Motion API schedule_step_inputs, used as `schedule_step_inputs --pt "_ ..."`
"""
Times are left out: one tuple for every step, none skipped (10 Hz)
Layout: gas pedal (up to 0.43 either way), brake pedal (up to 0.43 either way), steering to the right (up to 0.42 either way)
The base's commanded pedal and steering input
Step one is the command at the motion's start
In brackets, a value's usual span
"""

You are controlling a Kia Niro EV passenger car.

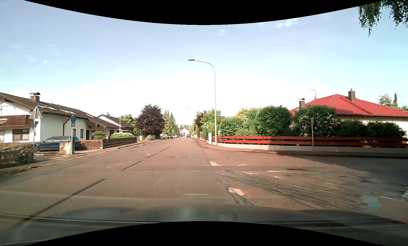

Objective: Follow the waypoints while adhering to traffic rules and regulations

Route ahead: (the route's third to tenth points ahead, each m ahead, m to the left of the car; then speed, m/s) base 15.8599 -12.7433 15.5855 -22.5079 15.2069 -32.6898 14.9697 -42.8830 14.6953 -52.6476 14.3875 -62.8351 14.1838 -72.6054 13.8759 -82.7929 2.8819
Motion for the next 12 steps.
schedule_step_inputs --pt "0.047 0.0 0.193" --pt "0.047 0.0 0.219" --pt "0.039 0.0 0.242" --pt "0.039 0.0 0.251" --pt "0.039 0.0 0.256" --pt "0.039 0.0 0.268" --pt "0.039 0.0 0.284" --pt "0.008 0.0 0.297" --pt "0.008 0.0 0.315" --pt "0.008 0.0 0.331" --pt "0.008 0.0 0.335" --pt "0.008 0.0 0.338"
